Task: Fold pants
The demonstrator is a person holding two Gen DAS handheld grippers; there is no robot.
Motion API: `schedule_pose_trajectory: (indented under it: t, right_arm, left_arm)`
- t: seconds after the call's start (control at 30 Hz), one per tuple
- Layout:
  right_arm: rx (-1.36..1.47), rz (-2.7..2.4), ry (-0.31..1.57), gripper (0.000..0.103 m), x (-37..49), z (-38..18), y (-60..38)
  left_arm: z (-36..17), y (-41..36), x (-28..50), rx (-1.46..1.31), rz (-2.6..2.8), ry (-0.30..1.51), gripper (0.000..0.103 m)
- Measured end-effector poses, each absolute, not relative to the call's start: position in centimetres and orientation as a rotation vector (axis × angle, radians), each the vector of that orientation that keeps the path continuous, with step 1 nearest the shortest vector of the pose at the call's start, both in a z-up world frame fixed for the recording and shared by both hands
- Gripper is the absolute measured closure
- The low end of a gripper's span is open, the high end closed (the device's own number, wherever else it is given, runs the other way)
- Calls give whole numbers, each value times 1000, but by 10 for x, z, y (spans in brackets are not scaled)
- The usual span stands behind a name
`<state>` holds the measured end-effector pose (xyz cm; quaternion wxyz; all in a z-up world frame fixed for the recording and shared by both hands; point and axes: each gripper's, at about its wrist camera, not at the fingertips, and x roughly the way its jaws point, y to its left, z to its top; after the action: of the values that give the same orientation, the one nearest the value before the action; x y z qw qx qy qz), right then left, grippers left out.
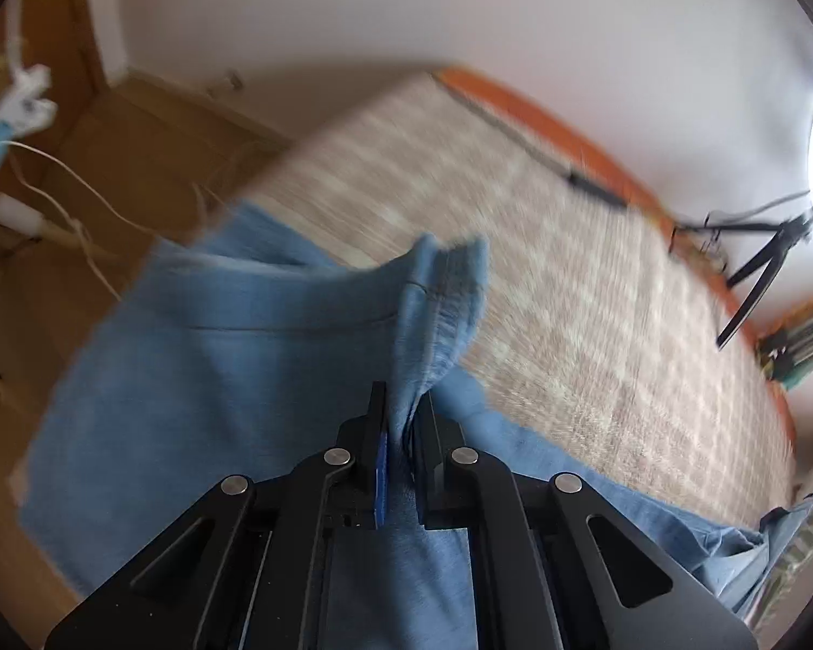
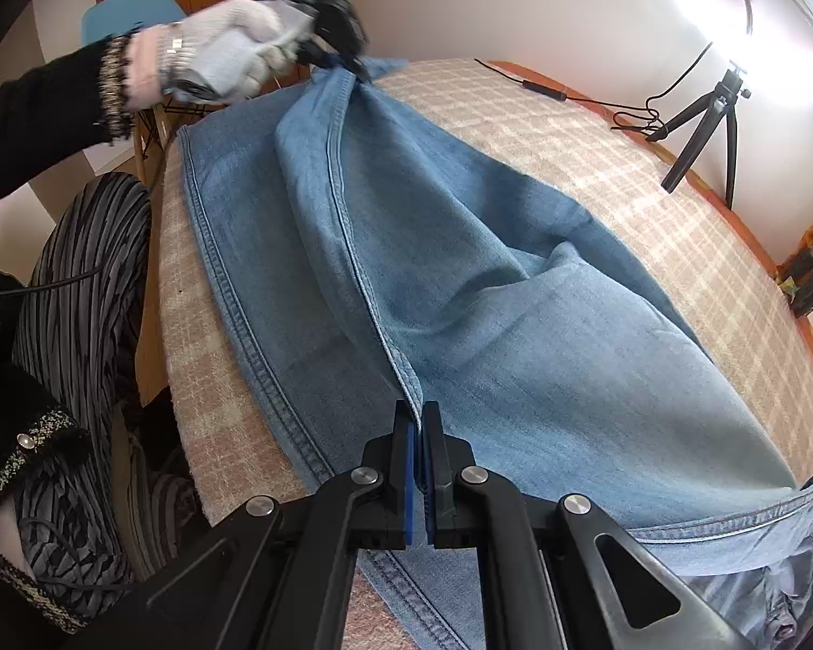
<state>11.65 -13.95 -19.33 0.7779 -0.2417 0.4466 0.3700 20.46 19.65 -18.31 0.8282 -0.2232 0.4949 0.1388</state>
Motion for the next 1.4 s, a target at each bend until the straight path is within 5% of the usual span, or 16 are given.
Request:
schedule_pose_trajectory:
  t: [0.2,0.63,1.1,1.4]
  right_arm:
    - [-521,794,944,103,116,-185,-138]
    - [-620,735,943,103,106,-196,-120]
    - [-608,702,818,103,103,-151,-90]
    - [-655,734,902,103,91,-193,-81]
  left_arm:
    - [-165,249,126,-603,316,943,97]
    - [-223,273,44,-780,321,935,97]
    - [-191,300,33,-663,397,847,98]
    - [-218,307,22,-710,468,947,88]
